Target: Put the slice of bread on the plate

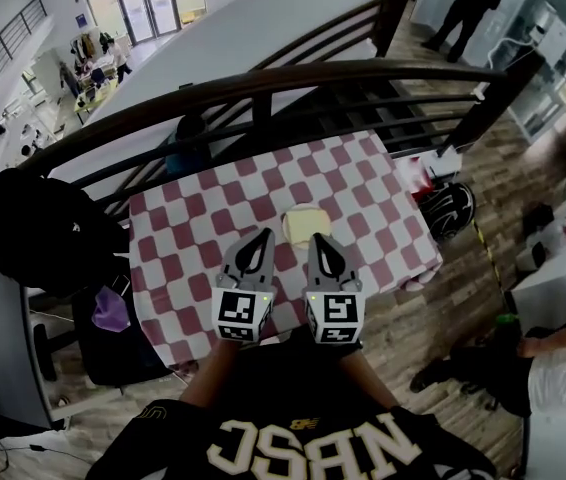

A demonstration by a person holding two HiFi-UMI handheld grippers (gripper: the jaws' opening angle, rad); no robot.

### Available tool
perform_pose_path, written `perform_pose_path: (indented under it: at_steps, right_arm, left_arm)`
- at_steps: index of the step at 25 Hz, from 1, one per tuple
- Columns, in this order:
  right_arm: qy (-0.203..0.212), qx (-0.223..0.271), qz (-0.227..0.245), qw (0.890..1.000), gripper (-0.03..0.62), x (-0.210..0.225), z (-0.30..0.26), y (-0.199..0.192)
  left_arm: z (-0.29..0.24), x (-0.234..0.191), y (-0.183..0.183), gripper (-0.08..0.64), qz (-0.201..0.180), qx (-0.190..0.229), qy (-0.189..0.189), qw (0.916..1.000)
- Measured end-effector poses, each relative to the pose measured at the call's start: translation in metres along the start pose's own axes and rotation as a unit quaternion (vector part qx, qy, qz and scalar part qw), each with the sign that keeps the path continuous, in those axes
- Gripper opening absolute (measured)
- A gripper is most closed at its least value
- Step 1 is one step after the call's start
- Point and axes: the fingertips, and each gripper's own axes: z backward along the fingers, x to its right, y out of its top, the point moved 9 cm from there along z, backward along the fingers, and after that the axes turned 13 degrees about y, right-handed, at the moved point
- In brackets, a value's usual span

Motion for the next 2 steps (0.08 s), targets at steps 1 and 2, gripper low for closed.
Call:
perform_pose_path:
  at_steps: [1, 2]
  right_arm:
    - [0.005, -0.006, 0.003, 1.0, 0.017, -0.0031, -0.0016, -0.001]
    - [0.011, -0.012, 0.006, 1.0, 0.017, -0.0063, -0.0031, -0.0022]
  left_arm:
    - [0.0014, -0.0008, -0.0022, 0.018, 0.001, -0.003, 0.002, 1.0]
    - [0.0028, -0.0016, -0.0045, 0.018, 0.003, -0.006, 0.004, 1.0]
